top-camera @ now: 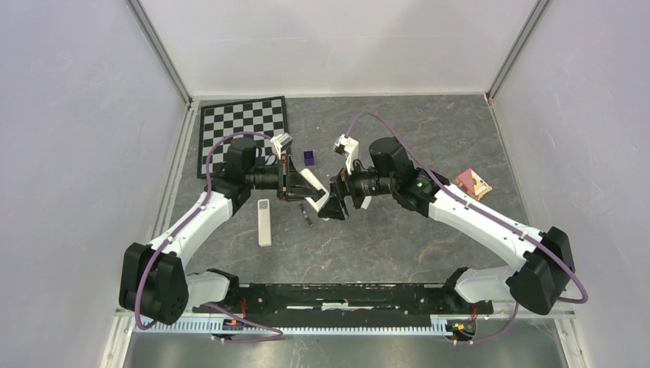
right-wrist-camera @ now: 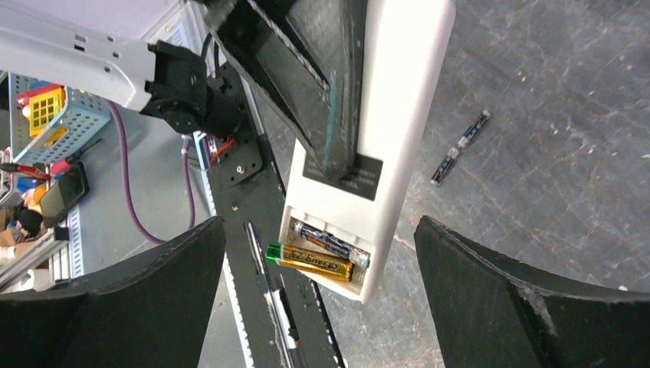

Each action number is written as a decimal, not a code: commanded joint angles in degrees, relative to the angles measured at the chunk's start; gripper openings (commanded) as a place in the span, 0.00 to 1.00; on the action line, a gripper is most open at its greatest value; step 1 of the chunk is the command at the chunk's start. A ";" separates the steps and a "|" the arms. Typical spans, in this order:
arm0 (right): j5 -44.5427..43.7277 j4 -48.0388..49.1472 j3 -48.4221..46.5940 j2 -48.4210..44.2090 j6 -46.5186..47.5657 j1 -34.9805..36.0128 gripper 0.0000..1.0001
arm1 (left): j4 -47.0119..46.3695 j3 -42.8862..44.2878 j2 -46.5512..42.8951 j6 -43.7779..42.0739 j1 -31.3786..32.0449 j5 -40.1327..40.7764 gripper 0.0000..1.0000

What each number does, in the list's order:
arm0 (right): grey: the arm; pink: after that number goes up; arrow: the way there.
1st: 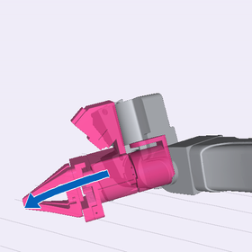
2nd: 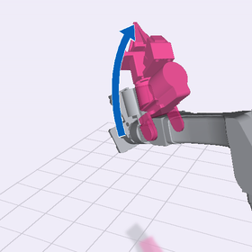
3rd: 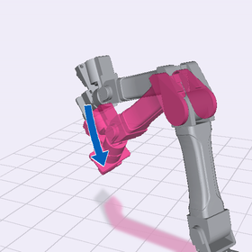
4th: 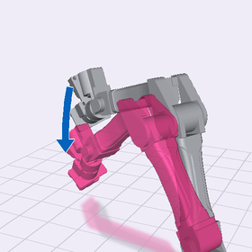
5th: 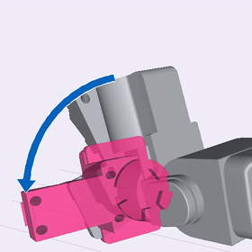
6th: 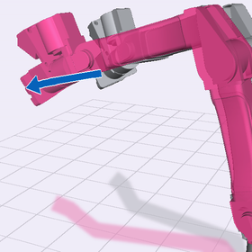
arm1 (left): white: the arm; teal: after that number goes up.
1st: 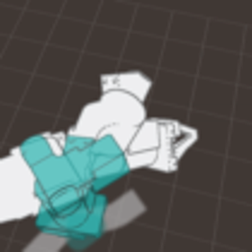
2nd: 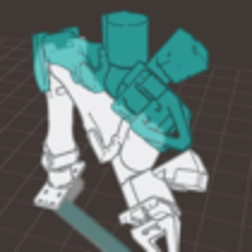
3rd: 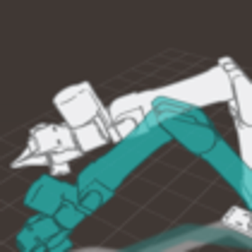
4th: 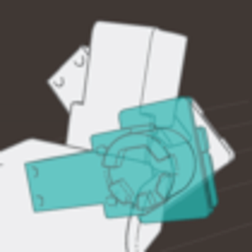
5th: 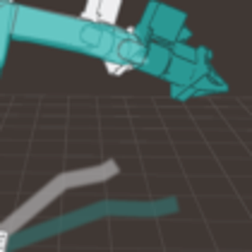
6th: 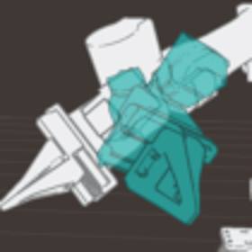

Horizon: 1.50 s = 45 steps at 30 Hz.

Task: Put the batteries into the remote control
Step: Load the battery into the remote control.

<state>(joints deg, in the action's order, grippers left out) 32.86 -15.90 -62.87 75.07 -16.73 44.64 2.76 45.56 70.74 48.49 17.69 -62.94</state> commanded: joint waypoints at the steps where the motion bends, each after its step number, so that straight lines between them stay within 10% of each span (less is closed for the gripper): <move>1: 2.49 1.76 2.20 -0.80 -0.09 -0.16 0.97 | -2.55 0.73 -0.94 0.99 -0.21 -2.01 0.02; 38: 6.40 2.93 3.04 -0.53 1.69 -0.37 0.47 | -1.80 -0.37 -5.05 3.87 -0.20 -3.68 0.02; 45: 7.57 3.88 3.61 -2.55 3.81 -0.43 0.88 | -1.82 -0.11 -4.79 3.82 -0.20 -3.64 0.02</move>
<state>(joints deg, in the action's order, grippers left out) 38.76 -13.82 -59.40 75.02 -15.40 44.14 2.85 44.71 67.44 50.06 17.54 -63.55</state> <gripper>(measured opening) 0.829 0.282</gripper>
